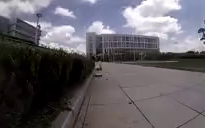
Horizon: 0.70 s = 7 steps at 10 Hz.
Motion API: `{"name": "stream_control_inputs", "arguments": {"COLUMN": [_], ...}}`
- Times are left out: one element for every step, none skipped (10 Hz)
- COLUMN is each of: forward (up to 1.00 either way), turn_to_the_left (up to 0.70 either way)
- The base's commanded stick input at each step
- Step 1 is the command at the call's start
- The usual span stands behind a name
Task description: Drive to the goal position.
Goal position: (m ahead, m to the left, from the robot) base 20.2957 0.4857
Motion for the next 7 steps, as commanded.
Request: {"name": "stream_control_inputs", "arguments": {"forward": [0.04, 0.04, 0.04, 0.04, 0.04, 0.04, 0.04], "turn_to_the_left": [0.00, 0.00, 0.00, 0.00, 0.00, 0.00, 0.00]}}
